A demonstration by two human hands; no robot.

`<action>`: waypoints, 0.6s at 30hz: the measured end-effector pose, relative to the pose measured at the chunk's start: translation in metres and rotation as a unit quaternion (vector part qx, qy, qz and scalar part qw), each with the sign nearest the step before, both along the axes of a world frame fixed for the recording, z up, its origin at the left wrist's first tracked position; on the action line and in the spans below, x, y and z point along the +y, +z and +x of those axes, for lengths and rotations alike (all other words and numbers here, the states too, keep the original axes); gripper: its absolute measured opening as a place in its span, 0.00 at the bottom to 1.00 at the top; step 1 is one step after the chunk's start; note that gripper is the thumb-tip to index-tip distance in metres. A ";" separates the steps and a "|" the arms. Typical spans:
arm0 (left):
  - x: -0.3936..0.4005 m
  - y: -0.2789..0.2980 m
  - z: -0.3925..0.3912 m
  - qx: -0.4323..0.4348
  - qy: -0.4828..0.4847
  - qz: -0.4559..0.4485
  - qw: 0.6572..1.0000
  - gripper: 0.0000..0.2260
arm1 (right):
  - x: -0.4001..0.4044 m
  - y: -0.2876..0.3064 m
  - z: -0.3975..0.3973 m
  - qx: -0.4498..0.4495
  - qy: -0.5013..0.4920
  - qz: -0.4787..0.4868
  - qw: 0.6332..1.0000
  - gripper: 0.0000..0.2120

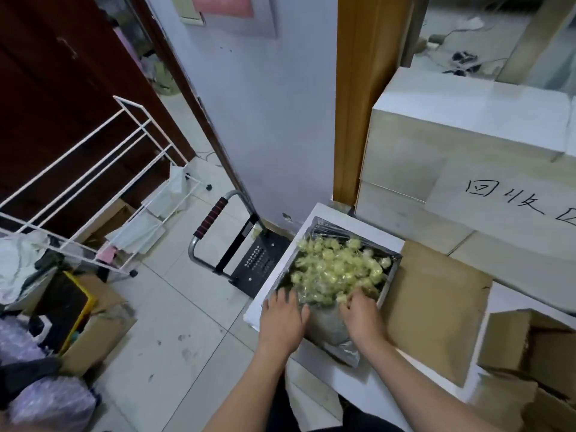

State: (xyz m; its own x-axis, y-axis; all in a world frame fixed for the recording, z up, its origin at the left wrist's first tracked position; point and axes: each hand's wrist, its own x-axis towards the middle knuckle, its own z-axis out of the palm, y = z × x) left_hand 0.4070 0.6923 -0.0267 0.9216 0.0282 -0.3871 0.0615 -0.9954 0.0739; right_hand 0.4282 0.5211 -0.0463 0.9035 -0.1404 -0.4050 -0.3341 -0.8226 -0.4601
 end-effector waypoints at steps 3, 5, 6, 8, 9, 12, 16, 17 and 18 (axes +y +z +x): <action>0.018 -0.002 0.023 0.011 -0.049 -0.006 0.999 0.25 | 0.016 -0.007 0.006 0.019 -0.040 -0.049 0.998 0.11; 0.033 -0.005 0.034 0.005 -0.076 -0.006 0.997 0.25 | 0.030 -0.011 0.008 0.042 -0.098 -0.052 0.993 0.11; 0.039 -0.006 0.040 0.001 -0.088 -0.005 0.996 0.24 | 0.035 -0.012 0.008 0.050 -0.120 -0.052 0.990 0.12; 0.052 -0.009 0.051 0.002 -0.109 -0.015 0.994 0.24 | 0.042 -0.017 0.013 0.037 -0.136 -0.054 0.989 0.11; 0.058 -0.011 0.056 0.007 -0.118 -0.021 0.993 0.24 | 0.045 -0.017 0.016 0.031 -0.133 -0.057 0.989 0.07; 0.077 -0.014 0.069 0.019 -0.142 -0.028 0.989 0.23 | 0.058 -0.011 0.020 0.055 -0.141 -0.083 0.985 0.08; 0.092 -0.016 0.090 0.002 -0.190 -0.025 0.981 0.23 | 0.073 -0.003 0.021 0.103 -0.122 -0.162 0.974 0.12; 0.093 -0.016 0.093 0.001 -0.202 -0.023 0.979 0.23 | 0.075 0.000 0.021 0.100 -0.124 -0.167 0.973 0.10; 0.093 -0.017 0.096 0.002 -0.213 -0.023 0.977 0.24 | 0.077 0.003 0.020 0.088 -0.128 -0.169 0.973 0.10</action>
State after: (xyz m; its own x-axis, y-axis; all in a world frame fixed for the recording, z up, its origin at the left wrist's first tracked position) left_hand 0.5033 0.7848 -0.0433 0.8446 -0.3751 -0.3820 -0.3575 -0.9263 0.1189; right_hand 0.4486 0.5983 -0.0433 0.7417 -0.5045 -0.4420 -0.5975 -0.7964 -0.0937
